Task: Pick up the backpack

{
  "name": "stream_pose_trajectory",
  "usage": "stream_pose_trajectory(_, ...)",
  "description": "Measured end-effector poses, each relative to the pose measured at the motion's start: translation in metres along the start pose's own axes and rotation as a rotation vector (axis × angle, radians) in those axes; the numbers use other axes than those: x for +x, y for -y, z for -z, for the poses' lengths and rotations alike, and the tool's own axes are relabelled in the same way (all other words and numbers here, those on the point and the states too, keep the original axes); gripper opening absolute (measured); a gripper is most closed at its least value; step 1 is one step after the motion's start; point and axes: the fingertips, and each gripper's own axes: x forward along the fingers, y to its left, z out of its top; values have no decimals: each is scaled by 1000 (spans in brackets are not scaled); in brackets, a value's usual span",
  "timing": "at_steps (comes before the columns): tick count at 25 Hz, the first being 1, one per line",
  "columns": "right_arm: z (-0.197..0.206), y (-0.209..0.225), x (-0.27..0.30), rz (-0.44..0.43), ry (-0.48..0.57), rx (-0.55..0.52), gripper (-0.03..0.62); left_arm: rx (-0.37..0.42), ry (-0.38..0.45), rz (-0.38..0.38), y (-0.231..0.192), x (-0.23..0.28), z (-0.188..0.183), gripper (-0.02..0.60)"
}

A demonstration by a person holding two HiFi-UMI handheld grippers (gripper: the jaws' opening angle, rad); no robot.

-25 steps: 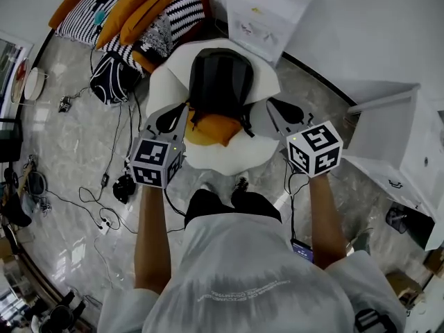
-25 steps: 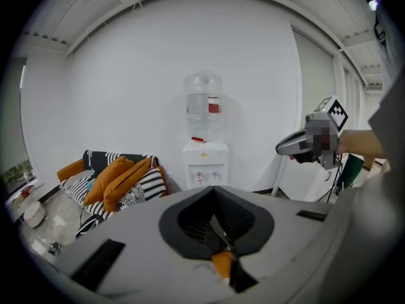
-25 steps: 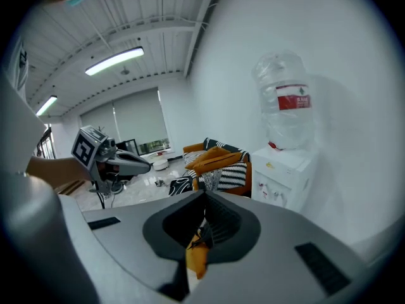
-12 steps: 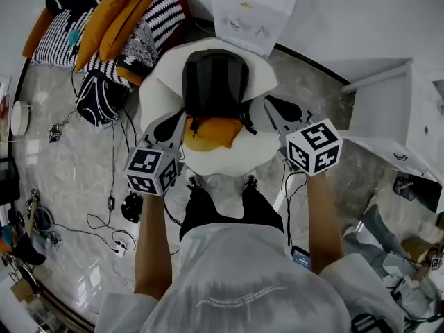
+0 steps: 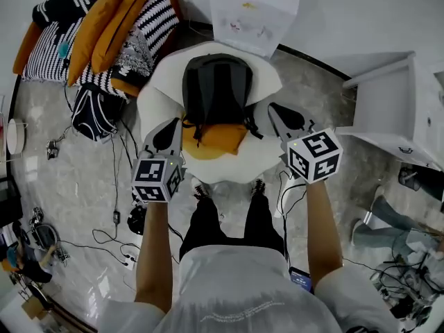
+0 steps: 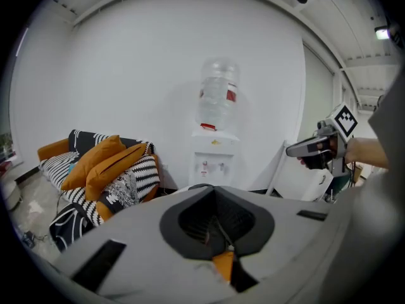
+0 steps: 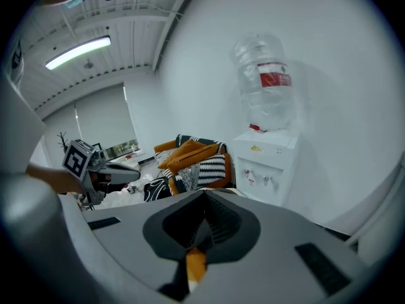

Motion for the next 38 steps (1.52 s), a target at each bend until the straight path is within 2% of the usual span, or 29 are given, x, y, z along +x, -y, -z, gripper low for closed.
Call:
stream_pose_trajectory(7,22,16,31,30,-27,26,2,9,-39,5,-16,34,17,14)
stream_pose_trajectory(11,33,27,46,46,-35,52,2,-58,-48,7,-23,53,28,14)
stream_pose_trajectory(15,46,40,58,70,-35,91,2,-34,-84,9,-24,70,44,14)
stream_pose_trajectory(17,55,43,65,73,-43,103,2,-60,-90,22,-24,76,51,14)
stream_pose_trajectory(23,76,43,87,49,-74,133,2,-115,-115,-4,-38,88,73,14)
stream_pose_trajectory(28,93,47,102,51,-109,161,3,-158,-133,7,-45,98,91,14)
stream_pose_trajectory(38,128,61,132,37,-180,179,37,-166,-188,39,-48,125,120,47)
